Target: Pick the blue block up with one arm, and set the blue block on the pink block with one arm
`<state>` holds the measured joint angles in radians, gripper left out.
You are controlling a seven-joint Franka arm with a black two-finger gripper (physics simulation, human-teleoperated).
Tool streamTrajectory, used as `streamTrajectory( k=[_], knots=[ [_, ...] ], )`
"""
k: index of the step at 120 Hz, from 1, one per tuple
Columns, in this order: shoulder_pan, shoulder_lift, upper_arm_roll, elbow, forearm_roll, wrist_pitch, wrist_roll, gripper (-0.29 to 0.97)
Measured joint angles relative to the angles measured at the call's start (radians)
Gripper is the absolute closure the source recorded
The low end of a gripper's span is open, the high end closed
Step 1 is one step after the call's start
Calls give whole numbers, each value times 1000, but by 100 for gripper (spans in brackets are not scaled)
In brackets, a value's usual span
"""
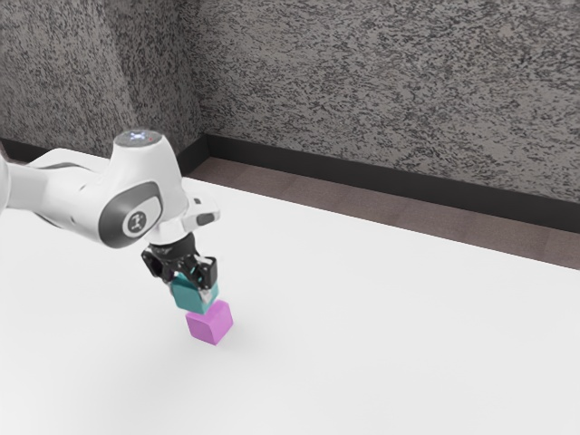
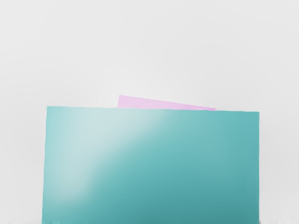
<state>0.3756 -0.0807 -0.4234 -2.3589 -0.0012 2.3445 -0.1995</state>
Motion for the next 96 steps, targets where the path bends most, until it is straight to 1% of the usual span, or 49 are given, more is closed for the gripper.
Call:
streamTrajectory(
  k=[40,45,55,71,78,84,91,96],
  knots=[
    [-2,-8,0,-19,-17,7,58,35],
    [-2,-7,-1,-18,-20,8,64,29],
    [-3,-7,-1,-16,-28,9,79,20],
    [-7,-12,-2,-14,-32,10,98,11],
    [-6,-42,-2,-10,-32,8,106,8],
    [-3,-107,0,7,-32,-3,112,7],
    [-2,-174,8,55,-32,-20,119,5],
    [-1,-202,24,104,-31,-33,123,4]
  ],
)
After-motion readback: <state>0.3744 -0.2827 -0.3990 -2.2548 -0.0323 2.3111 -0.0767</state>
